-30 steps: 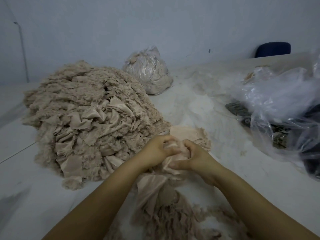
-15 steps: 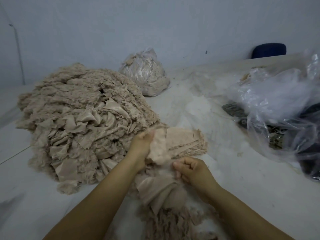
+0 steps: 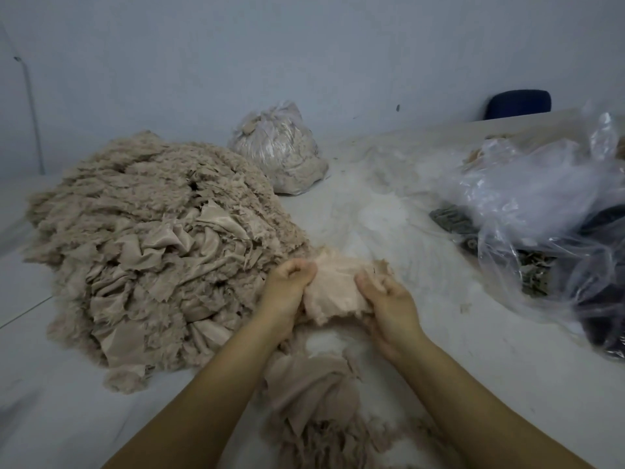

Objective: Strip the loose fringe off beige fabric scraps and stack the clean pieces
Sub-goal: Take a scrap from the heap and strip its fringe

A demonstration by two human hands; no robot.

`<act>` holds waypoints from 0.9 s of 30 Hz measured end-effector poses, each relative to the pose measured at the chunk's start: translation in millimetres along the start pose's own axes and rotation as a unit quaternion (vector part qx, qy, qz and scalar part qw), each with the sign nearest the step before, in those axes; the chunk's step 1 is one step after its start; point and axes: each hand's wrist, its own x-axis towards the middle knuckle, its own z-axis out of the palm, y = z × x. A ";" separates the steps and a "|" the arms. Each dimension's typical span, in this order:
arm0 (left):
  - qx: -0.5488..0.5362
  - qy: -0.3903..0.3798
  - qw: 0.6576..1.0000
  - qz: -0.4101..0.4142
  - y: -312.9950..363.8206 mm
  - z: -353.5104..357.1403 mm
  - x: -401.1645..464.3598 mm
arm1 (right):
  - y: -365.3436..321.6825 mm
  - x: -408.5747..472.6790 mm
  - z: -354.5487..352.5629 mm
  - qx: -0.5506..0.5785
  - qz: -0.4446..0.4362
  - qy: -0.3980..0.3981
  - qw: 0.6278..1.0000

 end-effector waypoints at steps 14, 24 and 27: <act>0.411 -0.262 0.872 0.045 -2.5 -41.2 10.0 | -0.6 14.0 -29.5 -0.443 -0.194 -0.051 0.874; 0.493 -0.385 0.779 0.045 -2.8 -75.0 -26.3 | 24.0 -19.8 -28.1 -0.523 -0.130 -0.351 0.765; 0.415 -0.341 0.843 0.043 -4.2 -73.2 -31.7 | 27.9 -22.9 -30.8 -0.445 -0.114 -0.282 0.842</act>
